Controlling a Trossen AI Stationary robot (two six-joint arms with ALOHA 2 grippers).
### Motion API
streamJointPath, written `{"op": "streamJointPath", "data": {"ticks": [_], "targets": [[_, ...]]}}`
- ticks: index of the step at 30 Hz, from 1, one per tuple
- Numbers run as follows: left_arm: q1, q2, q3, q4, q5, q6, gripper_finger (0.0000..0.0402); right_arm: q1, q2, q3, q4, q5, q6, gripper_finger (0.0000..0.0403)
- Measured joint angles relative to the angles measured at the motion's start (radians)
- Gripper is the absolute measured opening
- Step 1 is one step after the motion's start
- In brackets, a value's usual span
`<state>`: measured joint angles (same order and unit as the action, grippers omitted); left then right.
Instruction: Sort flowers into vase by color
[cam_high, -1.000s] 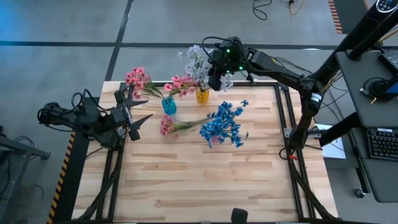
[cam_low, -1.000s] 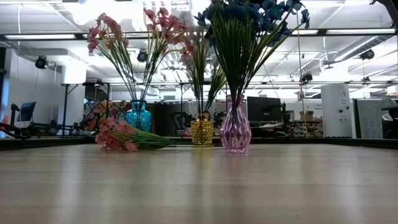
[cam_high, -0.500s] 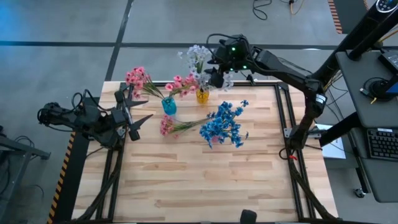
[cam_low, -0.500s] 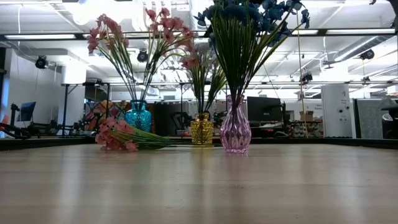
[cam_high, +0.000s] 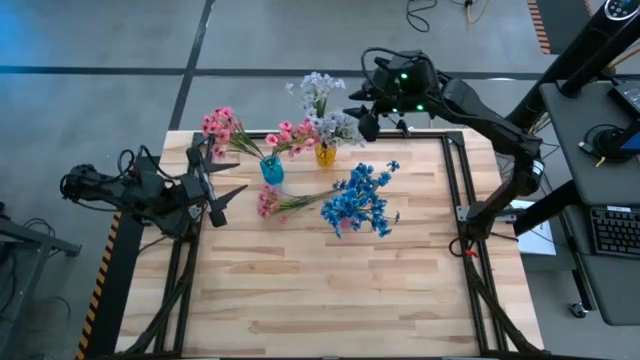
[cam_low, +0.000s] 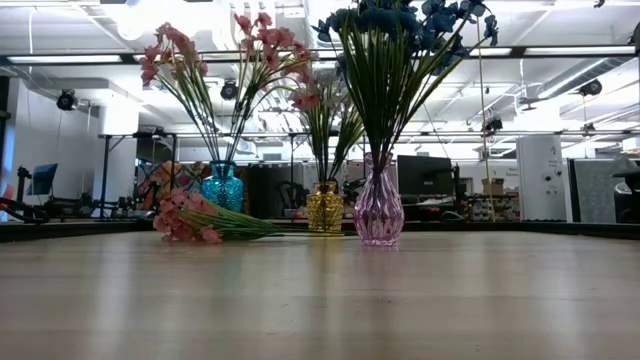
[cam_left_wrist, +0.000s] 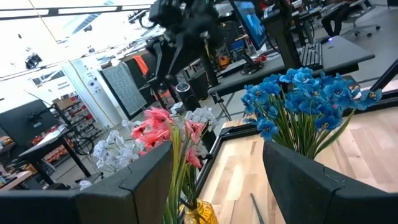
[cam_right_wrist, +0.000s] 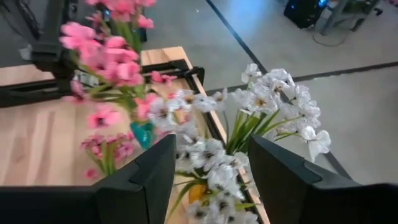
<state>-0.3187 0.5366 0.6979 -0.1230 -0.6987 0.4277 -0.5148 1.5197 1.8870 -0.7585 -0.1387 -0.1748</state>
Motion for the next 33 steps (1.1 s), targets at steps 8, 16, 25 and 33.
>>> {"op": "streamJointPath", "data": {"ticks": [8, 16, 25, 33], "targets": [[0.0, 0.059, 0.007, 0.021, 0.001, 0.018, 0.023, 0.068, -0.094, -0.094, -0.012, 0.0, 0.016, 0.0191], [-0.001, 0.117, 0.027, 0.024, 0.002, -0.005, 0.023, 0.142, -0.192, -0.207, -0.006, 0.11, 0.045, 0.0179], [-0.003, 0.2, 0.028, -0.05, 0.108, -0.118, 0.023, 0.234, -0.297, -0.285, 0.005, 0.115, 0.071, 0.0163], [-0.003, 0.384, 0.006, -0.066, 0.158, -0.3, 0.023, 0.279, -0.282, -0.307, 0.009, 0.115, 0.045, 0.0152]]}}
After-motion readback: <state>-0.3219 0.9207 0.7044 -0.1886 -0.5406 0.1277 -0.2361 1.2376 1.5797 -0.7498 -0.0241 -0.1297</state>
